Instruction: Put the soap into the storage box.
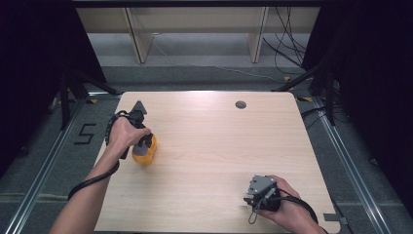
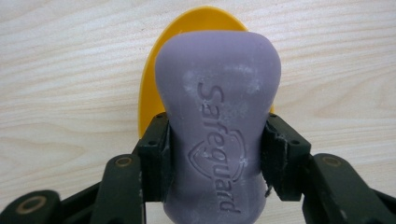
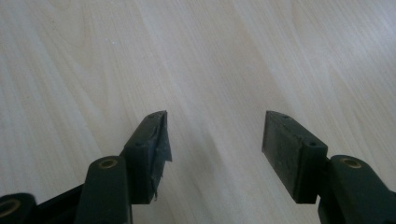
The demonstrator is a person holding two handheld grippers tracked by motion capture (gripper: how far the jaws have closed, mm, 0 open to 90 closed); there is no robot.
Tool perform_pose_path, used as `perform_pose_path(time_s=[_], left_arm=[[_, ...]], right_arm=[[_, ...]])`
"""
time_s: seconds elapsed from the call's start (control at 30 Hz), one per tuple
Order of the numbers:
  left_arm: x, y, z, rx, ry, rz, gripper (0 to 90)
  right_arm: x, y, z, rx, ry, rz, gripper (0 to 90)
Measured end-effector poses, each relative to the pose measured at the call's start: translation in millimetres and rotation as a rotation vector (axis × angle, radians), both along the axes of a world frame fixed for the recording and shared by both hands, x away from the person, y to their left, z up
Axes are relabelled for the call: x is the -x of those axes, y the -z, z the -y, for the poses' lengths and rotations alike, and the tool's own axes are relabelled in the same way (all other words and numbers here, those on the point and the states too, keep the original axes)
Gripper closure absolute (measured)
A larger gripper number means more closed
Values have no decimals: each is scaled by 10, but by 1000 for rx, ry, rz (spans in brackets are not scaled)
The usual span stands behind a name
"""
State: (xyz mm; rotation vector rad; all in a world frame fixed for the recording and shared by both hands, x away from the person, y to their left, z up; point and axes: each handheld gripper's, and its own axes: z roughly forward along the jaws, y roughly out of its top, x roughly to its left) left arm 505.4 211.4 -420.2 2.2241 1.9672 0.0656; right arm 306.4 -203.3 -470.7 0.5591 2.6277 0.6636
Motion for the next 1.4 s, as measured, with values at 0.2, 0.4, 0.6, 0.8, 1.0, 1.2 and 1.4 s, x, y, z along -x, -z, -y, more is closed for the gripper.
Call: perform_pose_path(time_s=[0.2,0.4,0.6,0.8,1.0,1.2,1.4], left_arm=[[-8,39,5,2,-6,-2,489],[-16,64,11,-6,-6,-4,489],[-19,66,2,-5,17,-14,489],[-29,83,-18,-20,40,-44,488],[-35,116,-17,-23,43,-44,489],[-38,162,22,-19,-9,-9,488],[-40,190,18,-16,-10,-9,488]], right_arm=[[1,-4,0,4,-1,-1,415],[4,-2,-1,4,-5,-12,415],[3,-2,-2,6,-5,-9,415],[3,-1,-1,6,-6,-9,415],[3,0,-3,7,-6,-9,415],[2,1,-2,8,-7,-7,415],[16,-11,-6,26,14,-11,415]])
